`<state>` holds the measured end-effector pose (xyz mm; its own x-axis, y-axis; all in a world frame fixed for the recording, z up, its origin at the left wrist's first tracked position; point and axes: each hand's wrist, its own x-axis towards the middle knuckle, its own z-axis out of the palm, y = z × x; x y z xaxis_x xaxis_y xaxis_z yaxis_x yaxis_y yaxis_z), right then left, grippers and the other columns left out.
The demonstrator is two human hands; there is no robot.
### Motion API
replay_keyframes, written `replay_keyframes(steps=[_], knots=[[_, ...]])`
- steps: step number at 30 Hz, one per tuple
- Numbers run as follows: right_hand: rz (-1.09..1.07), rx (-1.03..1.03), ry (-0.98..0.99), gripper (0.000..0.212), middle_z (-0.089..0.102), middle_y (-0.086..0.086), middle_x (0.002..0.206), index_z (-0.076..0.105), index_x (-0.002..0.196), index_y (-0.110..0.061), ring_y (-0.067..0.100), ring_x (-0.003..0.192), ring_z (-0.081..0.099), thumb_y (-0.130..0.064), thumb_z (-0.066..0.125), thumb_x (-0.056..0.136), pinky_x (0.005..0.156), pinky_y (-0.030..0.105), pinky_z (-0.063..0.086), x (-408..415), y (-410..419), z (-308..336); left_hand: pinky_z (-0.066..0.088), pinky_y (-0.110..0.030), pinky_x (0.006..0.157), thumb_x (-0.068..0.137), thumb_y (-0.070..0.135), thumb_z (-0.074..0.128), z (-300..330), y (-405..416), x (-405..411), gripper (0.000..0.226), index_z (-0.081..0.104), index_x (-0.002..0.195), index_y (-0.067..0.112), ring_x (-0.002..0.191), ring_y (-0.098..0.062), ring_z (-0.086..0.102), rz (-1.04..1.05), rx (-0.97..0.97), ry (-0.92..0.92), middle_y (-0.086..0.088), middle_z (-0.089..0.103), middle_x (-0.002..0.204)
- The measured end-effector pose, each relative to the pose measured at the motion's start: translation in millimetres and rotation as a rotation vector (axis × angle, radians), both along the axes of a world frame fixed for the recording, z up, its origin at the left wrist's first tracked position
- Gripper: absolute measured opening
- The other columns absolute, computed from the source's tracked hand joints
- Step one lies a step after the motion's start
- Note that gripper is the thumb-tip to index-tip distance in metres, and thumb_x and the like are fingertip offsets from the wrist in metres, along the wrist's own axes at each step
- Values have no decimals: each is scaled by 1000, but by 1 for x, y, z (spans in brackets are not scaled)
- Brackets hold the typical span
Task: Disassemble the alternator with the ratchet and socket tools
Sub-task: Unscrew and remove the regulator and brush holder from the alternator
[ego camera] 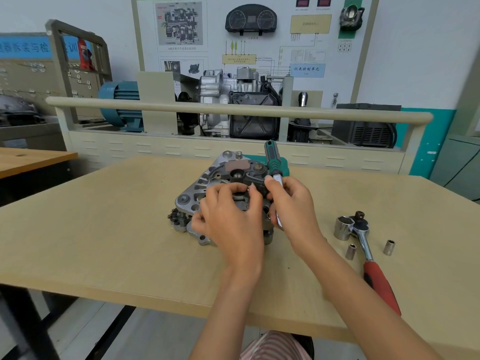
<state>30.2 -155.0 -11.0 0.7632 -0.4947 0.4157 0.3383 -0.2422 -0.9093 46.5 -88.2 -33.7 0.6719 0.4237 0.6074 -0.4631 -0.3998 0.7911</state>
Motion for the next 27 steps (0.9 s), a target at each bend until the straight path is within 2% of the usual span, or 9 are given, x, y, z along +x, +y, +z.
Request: replay_keyframes(steps=[3,5,8,12,14,18,22,27], knots=[[8,3,2,30,45,0,53,46,67,-11,6,29,38,-24,54,93,33,14,28,-1,0,0,11,-22,79,81,38,66,-3,2,0,18,63,85,21,88,-1,39,-21,-2,-26,14,48,92],[10,7,3,30,45,0,54,47,67,-12,5,29,39,-25,54,93,33,14,28,-1,0,0,13,-22,80,80,40,67,-4,4,-1,23,62,90,20,90,-5,45,-34,-3,-52,10,51,96],[11,21,-1,30,46,0,54,47,67,-12,6,29,39,-25,55,93,33,14,27,-1,1,0,16,-25,83,81,33,70,-6,2,-4,19,69,97,22,94,-12,52,-15,11,-98,4,58,106],[2,15,-6,30,44,1,53,46,67,-11,6,29,38,-24,55,93,33,14,28,-1,1,0,16,-27,83,79,24,72,-9,-2,-5,13,75,91,21,88,-18,56,12,5,-138,2,64,105],[-1,16,-9,31,42,1,51,45,66,-10,6,28,37,-24,56,93,32,14,28,0,1,0,15,-26,81,79,23,72,-7,-2,-5,9,75,88,21,88,-15,54,18,-21,-139,3,63,101],[-1,23,-11,32,41,-2,47,44,66,-11,5,28,37,-23,55,93,33,13,27,-1,2,0,16,-26,81,78,27,72,-2,-2,-4,5,73,81,23,89,-11,54,9,-70,-101,7,59,95],[-3,26,-13,32,41,-2,47,44,66,-11,6,28,37,-23,55,93,33,14,28,-1,2,1,17,-27,83,80,37,68,-1,2,-1,14,65,78,23,92,-14,53,-29,-50,-21,8,56,94],[-13,3,-12,32,42,1,51,45,67,-10,6,29,38,-24,55,93,33,14,28,-2,2,0,15,-24,86,81,40,67,-4,2,-2,26,61,98,22,99,-13,50,-27,-18,-53,10,52,99]])
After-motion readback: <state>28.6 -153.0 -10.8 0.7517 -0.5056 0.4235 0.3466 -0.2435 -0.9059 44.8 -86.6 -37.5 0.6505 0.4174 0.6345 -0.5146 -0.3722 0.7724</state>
